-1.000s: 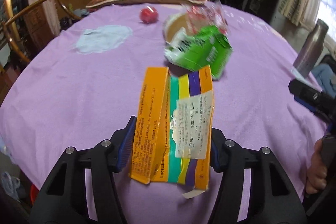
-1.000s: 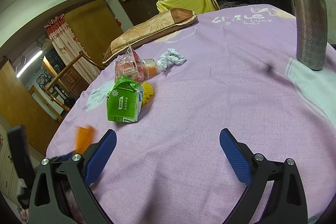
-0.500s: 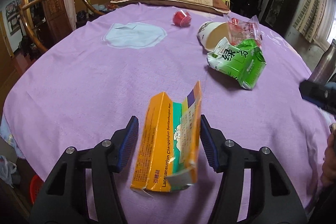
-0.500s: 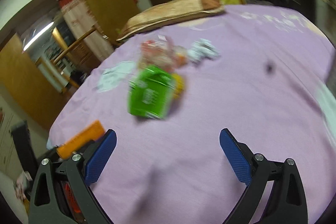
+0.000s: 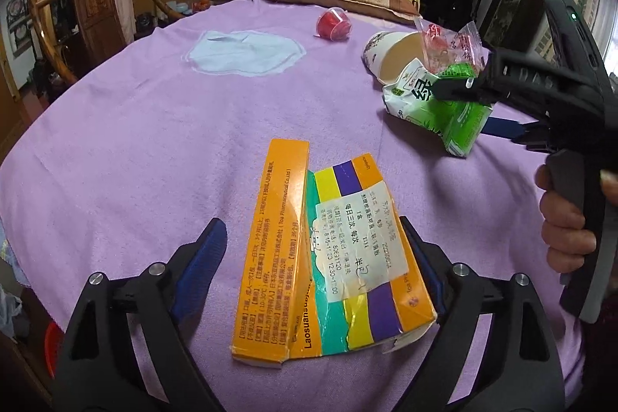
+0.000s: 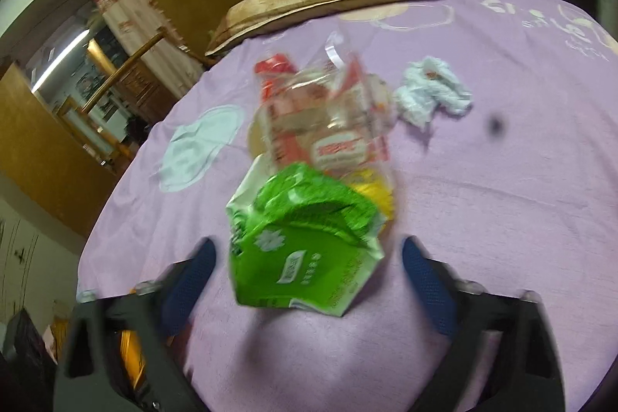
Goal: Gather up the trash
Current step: 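Lift the box with the left tool while the right tool grasps the green carton, then swing both tools over the red wastebasket and open them to drop both items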
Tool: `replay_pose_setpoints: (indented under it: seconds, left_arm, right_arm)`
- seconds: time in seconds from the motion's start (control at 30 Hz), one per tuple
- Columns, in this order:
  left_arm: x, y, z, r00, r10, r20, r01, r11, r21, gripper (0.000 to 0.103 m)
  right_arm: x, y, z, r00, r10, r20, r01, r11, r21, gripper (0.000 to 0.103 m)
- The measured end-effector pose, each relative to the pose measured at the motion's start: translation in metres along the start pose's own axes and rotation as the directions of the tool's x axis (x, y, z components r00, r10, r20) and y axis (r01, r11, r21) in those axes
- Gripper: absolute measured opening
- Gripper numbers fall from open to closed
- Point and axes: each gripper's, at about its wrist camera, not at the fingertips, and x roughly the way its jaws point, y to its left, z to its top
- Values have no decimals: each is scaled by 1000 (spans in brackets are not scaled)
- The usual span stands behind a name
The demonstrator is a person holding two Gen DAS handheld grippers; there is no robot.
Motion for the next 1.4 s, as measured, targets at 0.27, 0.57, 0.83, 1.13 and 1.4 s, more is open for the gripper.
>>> replay_pose_setpoints:
  seconds: [0.27, 0.57, 0.83, 1.13, 1.4]
  left_arm:
    - [-2, -2, 0, 1000, -3, -8, 3, 1000, -4, 78]
    - [-13, 3, 3, 1000, -12, 5, 13, 999, -40, 58]
    - [-60, 18, 4, 994, 58, 94, -51, 996, -76, 57]
    - [-108, 59, -21, 978, 153, 139, -132, 980, -148, 57]
    - [-146, 116, -65, 958, 255, 128, -215, 940, -266, 58]
  right_arm:
    - [-61, 14, -24, 990, 92, 107, -85, 994, -67, 72]
    - [-73, -3, -60, 989, 103, 104, -99, 994, -43, 73]
    - [-80, 5, -66, 983, 130, 126, -121, 989, -81, 72]
    - [-96, 25, -76, 973, 183, 142, -170, 981, -96, 72]
    - [-107, 74, -86, 963, 235, 130, -209, 959, -192, 72]
